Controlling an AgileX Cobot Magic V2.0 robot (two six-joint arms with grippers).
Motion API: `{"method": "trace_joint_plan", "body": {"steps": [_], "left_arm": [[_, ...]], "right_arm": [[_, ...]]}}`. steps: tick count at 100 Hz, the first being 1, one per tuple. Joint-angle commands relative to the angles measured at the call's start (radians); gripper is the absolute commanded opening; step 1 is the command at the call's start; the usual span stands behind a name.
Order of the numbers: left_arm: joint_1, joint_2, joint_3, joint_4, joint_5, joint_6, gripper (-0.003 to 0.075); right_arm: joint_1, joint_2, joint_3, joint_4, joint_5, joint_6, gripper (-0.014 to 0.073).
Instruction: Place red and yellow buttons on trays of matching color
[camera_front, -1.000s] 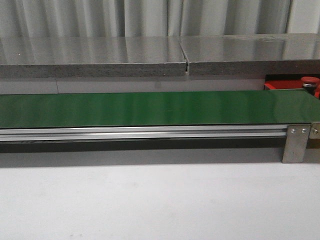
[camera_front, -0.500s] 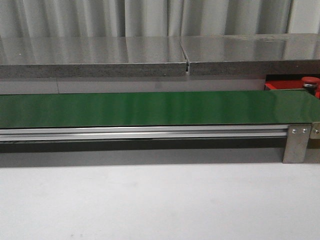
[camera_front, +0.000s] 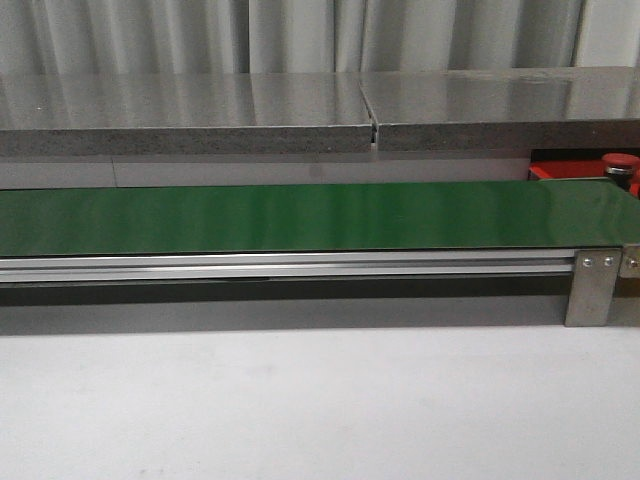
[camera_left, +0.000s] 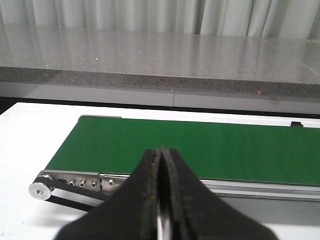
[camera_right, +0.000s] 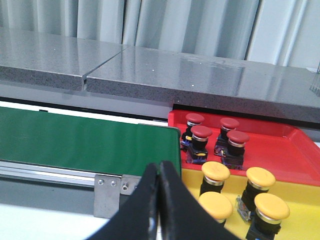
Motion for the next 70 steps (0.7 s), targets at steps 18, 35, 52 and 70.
{"method": "trace_joint_plan", "body": {"steps": [18,35,52,70], "left_arm": [[0.001,-0.118,0.138,-0.021,-0.205,-0.011,-0.0019],[0.001,-0.12,0.137,-0.026,-0.189,-0.011,-0.0019],[0.001,-0.12,0.137,-0.026,-0.187,-0.011,-0.0019],[0.001,-0.12,0.137,-0.026,-0.187,-0.011,-0.0019]], "right_arm": [[-0.004,-0.016,-0.009,-0.001,-0.087,-0.007,-0.0068],[-0.004,-0.016,-0.009,-0.001,-0.087,-0.007,-0.0068],[-0.004,-0.016,-0.009,-0.001,-0.087,-0.007,-0.0068],[-0.004,-0.016,-0.009,-0.001,-0.087,-0.007,-0.0068]]}}
